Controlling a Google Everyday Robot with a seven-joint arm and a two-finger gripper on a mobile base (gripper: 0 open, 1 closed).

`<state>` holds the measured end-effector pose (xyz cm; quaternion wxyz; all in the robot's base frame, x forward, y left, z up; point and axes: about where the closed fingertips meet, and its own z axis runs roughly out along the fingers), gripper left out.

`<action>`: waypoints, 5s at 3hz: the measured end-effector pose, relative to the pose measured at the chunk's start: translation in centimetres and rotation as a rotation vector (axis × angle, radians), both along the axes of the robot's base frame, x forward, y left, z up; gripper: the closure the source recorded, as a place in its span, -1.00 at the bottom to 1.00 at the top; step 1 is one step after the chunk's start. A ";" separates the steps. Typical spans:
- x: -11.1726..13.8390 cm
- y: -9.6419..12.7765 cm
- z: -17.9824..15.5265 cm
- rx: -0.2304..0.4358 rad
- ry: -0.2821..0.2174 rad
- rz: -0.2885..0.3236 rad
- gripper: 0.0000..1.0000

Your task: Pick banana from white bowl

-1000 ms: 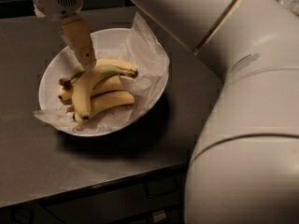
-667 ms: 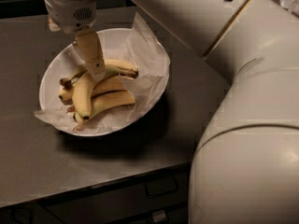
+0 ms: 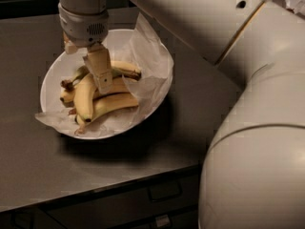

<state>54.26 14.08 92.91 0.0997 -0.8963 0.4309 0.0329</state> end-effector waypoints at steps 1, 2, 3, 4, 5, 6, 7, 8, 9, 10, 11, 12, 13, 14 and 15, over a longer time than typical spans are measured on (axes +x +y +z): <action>-0.4 0.1 -0.5 -0.011 0.024 0.004 -0.56; -0.6 0.5 -0.6 -0.022 0.034 0.010 -0.56; -0.8 0.5 -0.5 -0.031 0.042 0.010 -0.48; -0.9 0.1 0.0 -0.034 0.037 -0.004 -0.50; -1.0 -0.5 0.1 -0.032 0.037 -0.017 -0.48; -1.0 -0.9 -0.1 -0.032 0.044 -0.022 -0.44; -1.0 -1.2 -0.3 -0.033 0.053 -0.027 -0.40; -1.0 -1.2 -0.3 -0.033 0.054 -0.027 -0.30; -1.0 -1.3 -0.8 -0.034 0.069 -0.024 -0.24; -0.9 -1.1 -1.4 -0.033 0.085 -0.016 -0.24; -0.8 -1.1 -1.6 -0.034 0.094 -0.013 -0.22; -0.9 -1.2 -1.4 -0.039 0.089 -0.019 -0.17; -1.0 -1.4 -1.3 -0.042 0.087 -0.023 -0.16; -1.0 -1.4 -1.3 -0.045 0.089 -0.023 -0.06; -0.8 -1.3 -1.3 -0.045 0.091 -0.020 -0.06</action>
Offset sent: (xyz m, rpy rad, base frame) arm -0.0229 -0.0122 -0.0073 -0.1079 0.0996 0.0235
